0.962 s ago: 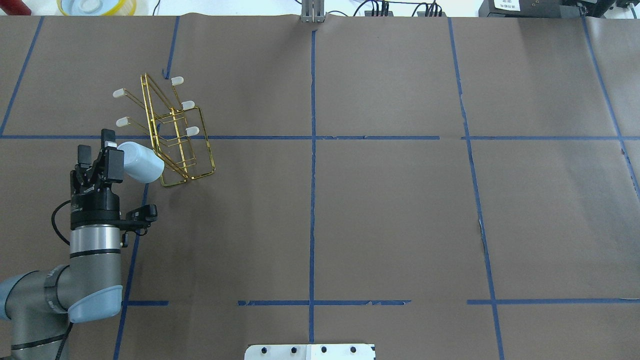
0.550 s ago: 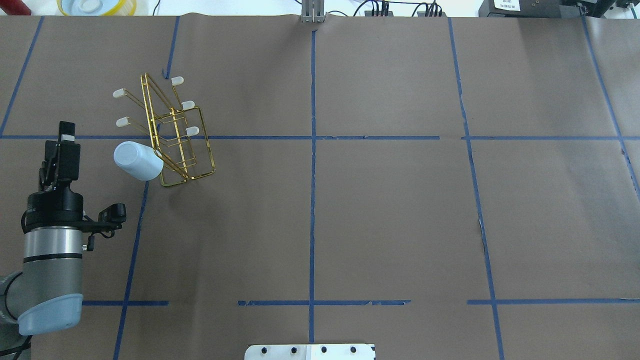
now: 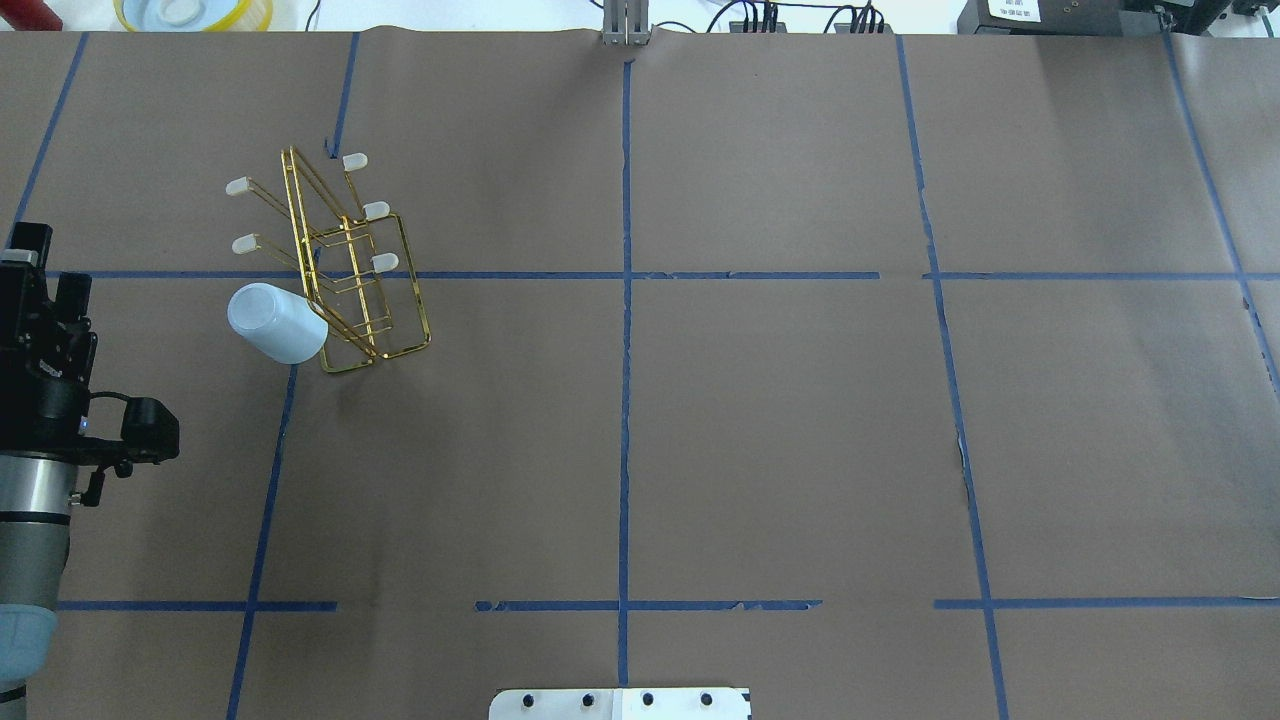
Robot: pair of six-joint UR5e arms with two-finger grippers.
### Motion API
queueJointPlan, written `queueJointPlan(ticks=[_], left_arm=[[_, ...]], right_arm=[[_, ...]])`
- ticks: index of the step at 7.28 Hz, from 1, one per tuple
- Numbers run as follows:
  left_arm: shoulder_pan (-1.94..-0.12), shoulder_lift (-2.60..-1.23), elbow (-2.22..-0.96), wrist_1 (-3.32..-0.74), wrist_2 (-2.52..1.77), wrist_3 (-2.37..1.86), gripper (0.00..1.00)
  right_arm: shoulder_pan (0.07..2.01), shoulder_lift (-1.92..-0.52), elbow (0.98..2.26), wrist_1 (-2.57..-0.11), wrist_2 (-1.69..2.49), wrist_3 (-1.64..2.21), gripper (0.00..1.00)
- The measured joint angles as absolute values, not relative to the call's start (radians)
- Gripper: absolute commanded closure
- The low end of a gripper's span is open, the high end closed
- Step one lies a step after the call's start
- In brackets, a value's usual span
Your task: Hang cup on cup holder
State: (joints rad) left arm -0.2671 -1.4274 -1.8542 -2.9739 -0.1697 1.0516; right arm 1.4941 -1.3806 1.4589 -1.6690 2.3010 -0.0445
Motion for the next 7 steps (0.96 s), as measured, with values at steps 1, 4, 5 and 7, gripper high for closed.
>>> queueJointPlan(ticks=[1, 4, 5, 7], left_arm=[[-0.3, -1.427, -1.855, -3.062, -0.237, 1.003, 0.0], [-0.368, -1.4, -1.85, -3.125, -0.46, 0.56, 0.0], [-0.38, -1.386, -1.844, -3.123, -0.538, 0.385, 0.0], [-0.416, -1.37, -1.831, -3.096, -0.744, 0.059, 0.0]], right_arm=[[1.494, -1.381, 1.459, -1.669, 2.301, -0.044, 0.0], [1.494, -1.381, 1.459, -1.669, 2.301, -0.044, 0.0], [1.494, -1.381, 1.459, -1.669, 2.301, -0.044, 0.0], [1.494, -1.381, 1.459, -1.669, 2.301, -0.044, 0.0]])
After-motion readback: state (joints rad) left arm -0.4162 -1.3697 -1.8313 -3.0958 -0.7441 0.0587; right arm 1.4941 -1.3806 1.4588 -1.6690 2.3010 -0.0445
